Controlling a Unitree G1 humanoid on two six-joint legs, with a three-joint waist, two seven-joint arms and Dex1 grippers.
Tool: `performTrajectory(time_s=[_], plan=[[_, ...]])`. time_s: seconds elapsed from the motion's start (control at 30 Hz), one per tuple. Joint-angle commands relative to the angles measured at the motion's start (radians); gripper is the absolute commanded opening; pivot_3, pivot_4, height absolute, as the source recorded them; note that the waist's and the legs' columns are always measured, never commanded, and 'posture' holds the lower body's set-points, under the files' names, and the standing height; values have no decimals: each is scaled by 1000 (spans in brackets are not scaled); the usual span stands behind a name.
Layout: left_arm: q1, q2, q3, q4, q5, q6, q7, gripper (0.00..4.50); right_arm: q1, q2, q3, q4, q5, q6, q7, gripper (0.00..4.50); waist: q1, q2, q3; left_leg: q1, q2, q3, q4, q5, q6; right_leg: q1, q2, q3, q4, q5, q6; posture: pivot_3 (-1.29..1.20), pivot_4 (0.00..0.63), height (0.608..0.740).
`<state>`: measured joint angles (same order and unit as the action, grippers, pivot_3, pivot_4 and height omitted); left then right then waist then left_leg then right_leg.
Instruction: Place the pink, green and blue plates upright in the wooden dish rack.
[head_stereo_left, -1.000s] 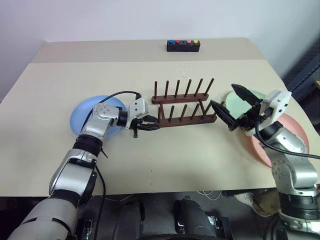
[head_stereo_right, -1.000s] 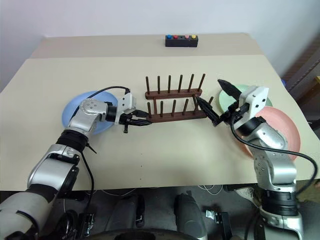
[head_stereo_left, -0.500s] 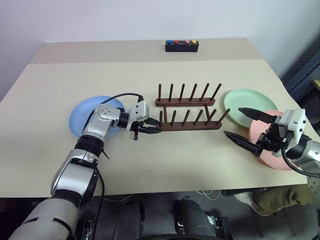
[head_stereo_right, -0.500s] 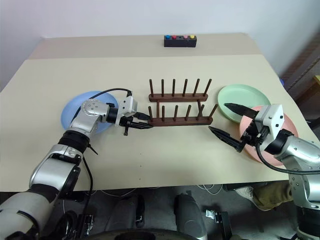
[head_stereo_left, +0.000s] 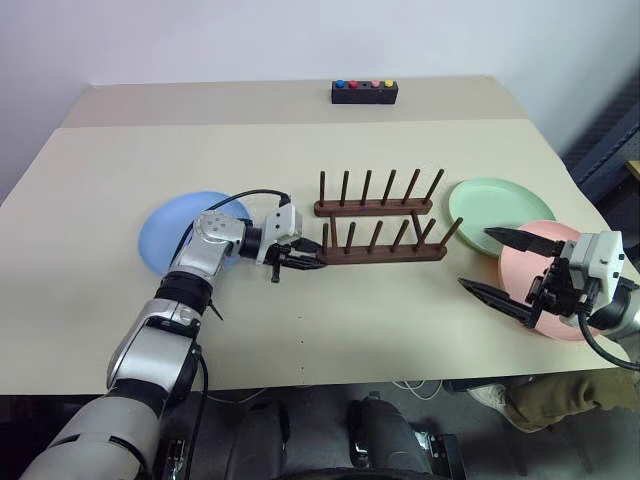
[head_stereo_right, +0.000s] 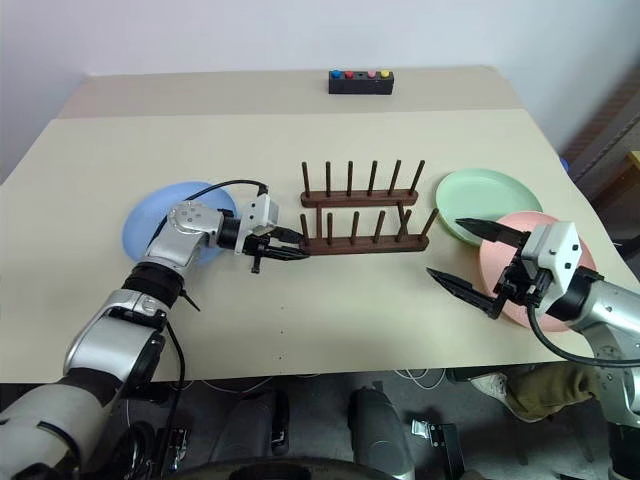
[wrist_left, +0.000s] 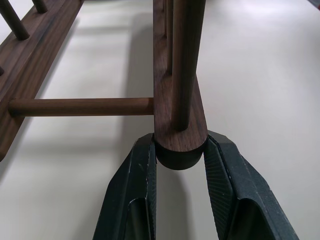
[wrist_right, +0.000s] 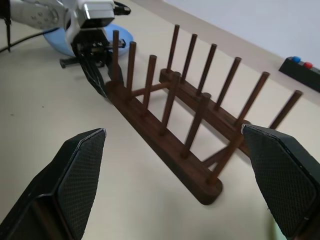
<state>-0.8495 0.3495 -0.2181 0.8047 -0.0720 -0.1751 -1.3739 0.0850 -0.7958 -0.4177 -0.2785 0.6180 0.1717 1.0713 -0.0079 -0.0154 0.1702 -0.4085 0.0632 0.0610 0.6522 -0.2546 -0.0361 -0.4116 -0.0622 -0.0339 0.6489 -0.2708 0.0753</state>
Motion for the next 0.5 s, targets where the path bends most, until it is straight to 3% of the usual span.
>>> performTrajectory(time_s=[0.03,0.5], plan=[[-12,-9,27,-18,-24,-7,4,789,-2,-6,-40,-35,27,4,-4,4500,0,0,0,0,0,0,0,0,0,0,0,0,0,0,0,0,150,740],[19,-22,14,-16,2,6,57,789,-27,2,-18,-21,7,-7,-28,4500,0,0,0,0,0,0,0,0,0,0,0,0,0,0,0,0,150,740]])
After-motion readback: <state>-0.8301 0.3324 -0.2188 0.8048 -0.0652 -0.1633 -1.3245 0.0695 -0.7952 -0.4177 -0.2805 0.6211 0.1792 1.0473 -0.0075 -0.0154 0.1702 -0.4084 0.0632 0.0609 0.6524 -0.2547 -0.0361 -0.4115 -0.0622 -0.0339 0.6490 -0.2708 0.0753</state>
